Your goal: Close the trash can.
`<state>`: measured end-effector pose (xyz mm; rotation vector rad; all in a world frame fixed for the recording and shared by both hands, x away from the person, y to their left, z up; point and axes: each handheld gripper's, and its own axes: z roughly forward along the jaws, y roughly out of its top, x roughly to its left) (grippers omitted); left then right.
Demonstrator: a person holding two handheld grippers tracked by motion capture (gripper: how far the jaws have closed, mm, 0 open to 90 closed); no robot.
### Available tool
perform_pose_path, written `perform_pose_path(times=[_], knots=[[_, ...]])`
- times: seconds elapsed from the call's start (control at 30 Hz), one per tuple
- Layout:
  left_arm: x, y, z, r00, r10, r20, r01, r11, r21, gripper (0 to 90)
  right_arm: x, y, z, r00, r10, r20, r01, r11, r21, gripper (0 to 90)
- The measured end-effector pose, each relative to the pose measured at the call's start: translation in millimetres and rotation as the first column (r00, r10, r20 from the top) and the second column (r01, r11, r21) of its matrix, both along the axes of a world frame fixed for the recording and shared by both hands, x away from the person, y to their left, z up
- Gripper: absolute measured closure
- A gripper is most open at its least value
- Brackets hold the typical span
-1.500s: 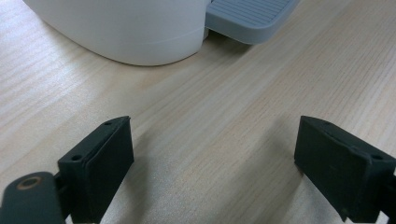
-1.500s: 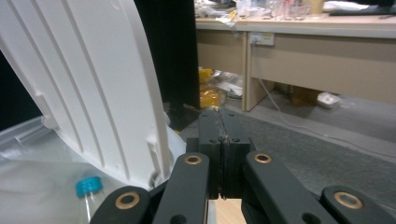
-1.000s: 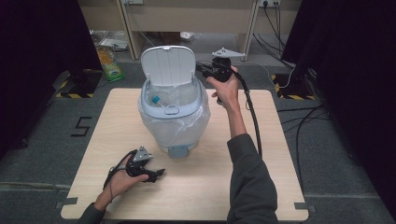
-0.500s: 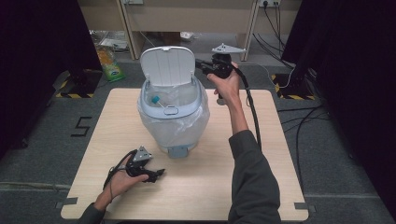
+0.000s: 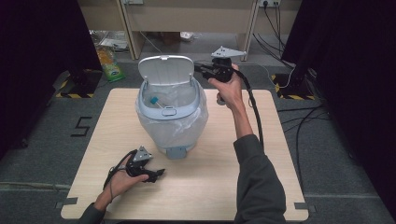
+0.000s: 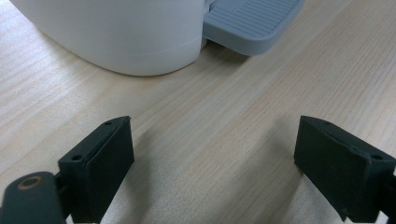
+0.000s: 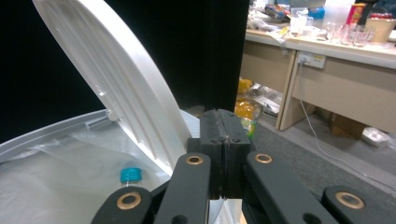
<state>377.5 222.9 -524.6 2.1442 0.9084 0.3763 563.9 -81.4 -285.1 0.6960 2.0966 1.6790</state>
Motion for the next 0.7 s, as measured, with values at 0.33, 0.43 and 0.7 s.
perform_pose_path(times=[0.33,0.43,0.7], knots=[[0.0,-0.1,0.0,1.0,0.001,0.0,-0.001,1.0,0.0,10.9,-11.5,-4.3,1.4,0.9991,0.039,0.017,-0.039,0.999,-0.012,89.9],[0.0,-0.1,0.0,1.0,0.001,0.0,-0.001,1.0,0.0,10.9,-16.8,-3.8,1.1,0.9984,0.048,0.032,-0.047,0.998,-0.036,89.9],[-0.3,-0.4,0.1,1.0,0.005,0.006,-0.005,1.0,0.003,11.0,-41.9,17.2,-1.7,0.9957,0.092,0.008,-0.091,0.992,-0.082,89.7]])
